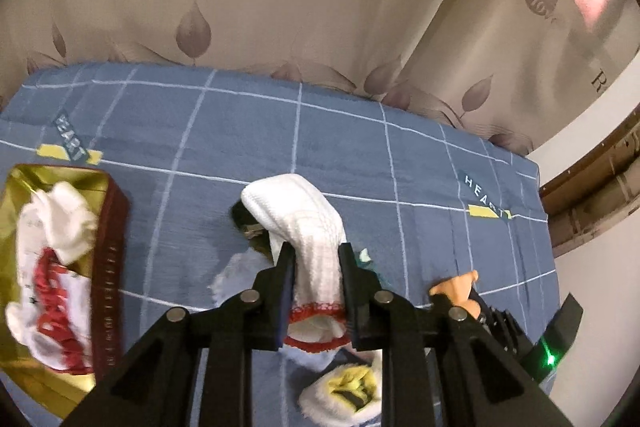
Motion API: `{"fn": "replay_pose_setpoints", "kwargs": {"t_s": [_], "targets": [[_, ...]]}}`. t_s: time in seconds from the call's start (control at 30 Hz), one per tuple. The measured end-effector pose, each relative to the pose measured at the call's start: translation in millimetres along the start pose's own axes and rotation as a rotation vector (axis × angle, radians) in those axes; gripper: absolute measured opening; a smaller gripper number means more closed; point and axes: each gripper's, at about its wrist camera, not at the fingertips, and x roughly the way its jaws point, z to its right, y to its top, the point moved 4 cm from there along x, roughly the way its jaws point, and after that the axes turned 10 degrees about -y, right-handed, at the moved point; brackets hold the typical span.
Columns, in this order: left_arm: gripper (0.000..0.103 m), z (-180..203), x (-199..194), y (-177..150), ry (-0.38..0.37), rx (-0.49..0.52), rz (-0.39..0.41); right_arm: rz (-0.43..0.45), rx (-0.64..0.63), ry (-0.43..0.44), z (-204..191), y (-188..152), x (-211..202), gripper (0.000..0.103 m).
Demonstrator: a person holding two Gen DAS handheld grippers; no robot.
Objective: Organize soft objects
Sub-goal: 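Grasp the white glove with red cuff with the left gripper while the right holds the orange toy, then carry the white glove into the tin and release with the left gripper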
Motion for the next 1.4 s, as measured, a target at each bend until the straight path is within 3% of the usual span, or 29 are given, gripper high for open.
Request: {"fn": "replay_pose_setpoints", "kwargs": {"t_s": [0.27,0.53,0.83,1.0,1.4], "targets": [[0.021,-32.4,-53.9,7.1,0.089,0.040,0.049,-0.002,0.005,0.007,0.4,-0.2,0.3,0.042],[0.021,-107.6,-112.8,12.1,0.231,0.004,0.111,-0.030,0.040,0.011,6.4,-1.5,5.7,0.042],[0.021,-186.5,-135.9,-2.6,0.389,-0.037,0.083,-0.026,0.024,-0.007,2.7,-1.6,4.5,0.042],[0.021,-215.8,-130.4,-10.3,0.402,-0.065,0.049,-0.026,0.014,-0.019,3.6,-1.3,4.7,0.042],[0.026,-240.2,-111.4,-24.7,0.368,-0.078,0.025,-0.024,-0.011,-0.045,-0.5,-1.4,4.4,0.042]]}}
